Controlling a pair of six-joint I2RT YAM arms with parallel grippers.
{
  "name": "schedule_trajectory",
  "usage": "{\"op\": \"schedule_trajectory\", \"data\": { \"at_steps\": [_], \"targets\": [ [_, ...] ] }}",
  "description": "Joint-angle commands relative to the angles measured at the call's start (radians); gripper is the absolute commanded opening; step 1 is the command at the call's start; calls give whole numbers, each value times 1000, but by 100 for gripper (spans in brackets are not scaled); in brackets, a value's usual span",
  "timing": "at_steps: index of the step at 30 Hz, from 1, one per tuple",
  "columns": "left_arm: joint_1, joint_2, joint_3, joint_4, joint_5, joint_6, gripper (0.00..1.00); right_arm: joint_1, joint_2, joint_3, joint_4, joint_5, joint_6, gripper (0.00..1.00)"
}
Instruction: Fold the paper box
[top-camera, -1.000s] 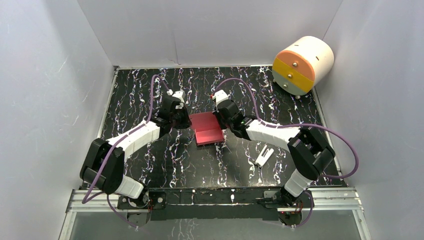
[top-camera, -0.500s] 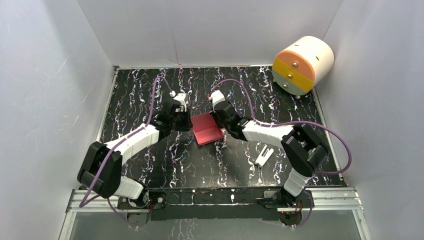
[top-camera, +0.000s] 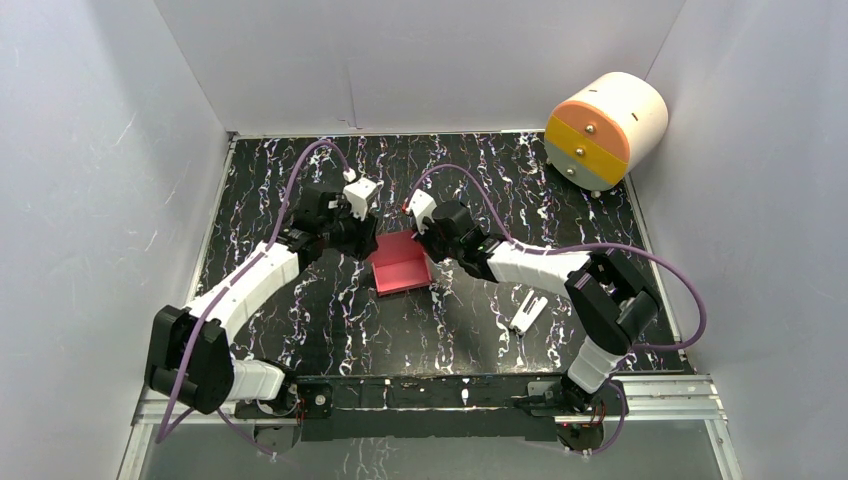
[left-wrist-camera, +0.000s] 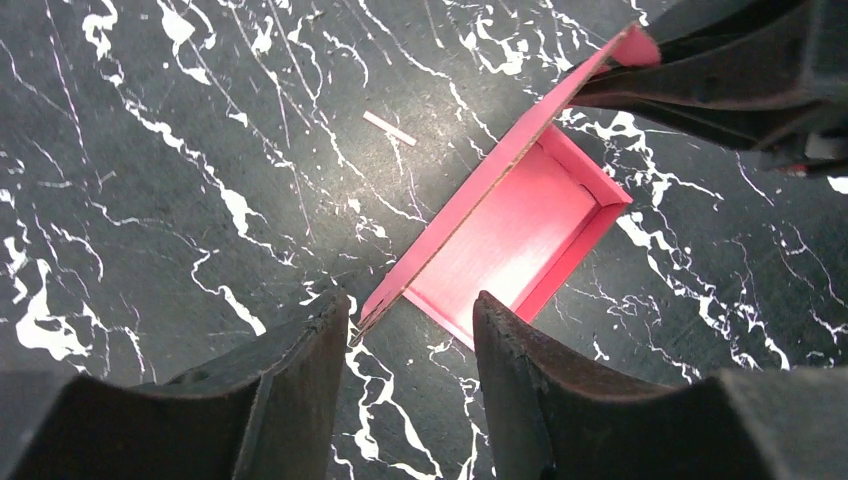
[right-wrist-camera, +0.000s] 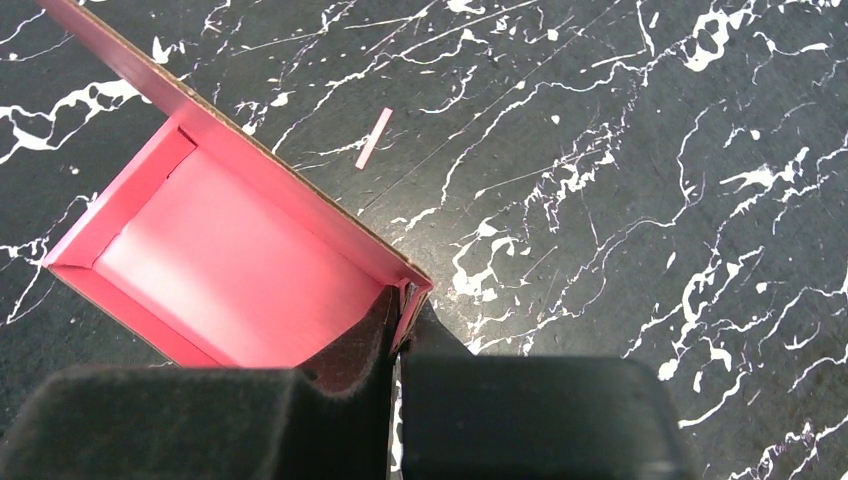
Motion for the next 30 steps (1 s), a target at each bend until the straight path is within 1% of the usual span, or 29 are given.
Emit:
{"op": "schedule_trajectory", "data": {
  "at_steps": [1, 10, 12, 16, 20, 26, 30],
  "targets": [
    [24, -38, 11, -23, 121, 147, 48, -14, -24, -9, -48, -78, -60, 0],
    [47, 12, 20, -56, 183, 185, 49, -26, -35, -13, -47, -69, -54, 0],
    [52, 44, 41, -81, 198, 192, 47, -28, -35, -14, -46, -78, -55, 0],
    [56, 92, 63, -99, 180, 202, 44, -28, -37, -15, -44, -88, -54, 0],
    [64, 95, 57, -90, 162, 203, 38, -29, -43, -19, -42, -84, -58, 0],
    [65, 113, 52, -88, 163, 209, 20, -29, -50, -24, -36, -86, -60, 0],
    [66, 122, 55, -94, 173, 212, 15, -30, -53, -23, -34, -84, -59, 0]
  ]
}}
